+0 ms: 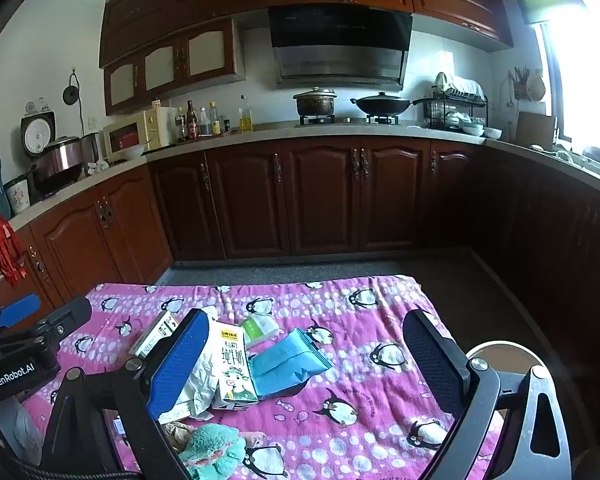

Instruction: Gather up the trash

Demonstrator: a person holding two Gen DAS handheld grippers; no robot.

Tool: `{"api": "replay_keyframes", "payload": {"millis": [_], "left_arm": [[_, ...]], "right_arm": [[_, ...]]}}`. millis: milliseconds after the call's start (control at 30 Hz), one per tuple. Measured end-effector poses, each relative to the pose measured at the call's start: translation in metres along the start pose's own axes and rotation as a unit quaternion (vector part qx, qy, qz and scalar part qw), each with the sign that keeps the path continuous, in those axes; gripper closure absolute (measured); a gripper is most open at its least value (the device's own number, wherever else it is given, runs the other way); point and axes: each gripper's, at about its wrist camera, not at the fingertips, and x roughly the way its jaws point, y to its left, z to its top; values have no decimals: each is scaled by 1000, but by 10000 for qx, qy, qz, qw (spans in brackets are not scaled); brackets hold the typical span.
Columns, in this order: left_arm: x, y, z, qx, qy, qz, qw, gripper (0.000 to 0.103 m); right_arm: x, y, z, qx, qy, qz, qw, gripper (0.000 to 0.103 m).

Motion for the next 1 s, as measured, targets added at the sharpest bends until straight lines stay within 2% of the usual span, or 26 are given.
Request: {"api": "replay_keyframes", "payload": {"millis": [1000], "left_arm": [[1,-1,-3,-84,-5,-111,9999,1]], "right_arm": [[-3,-1,1,82,-42,38,10000,7]]}}
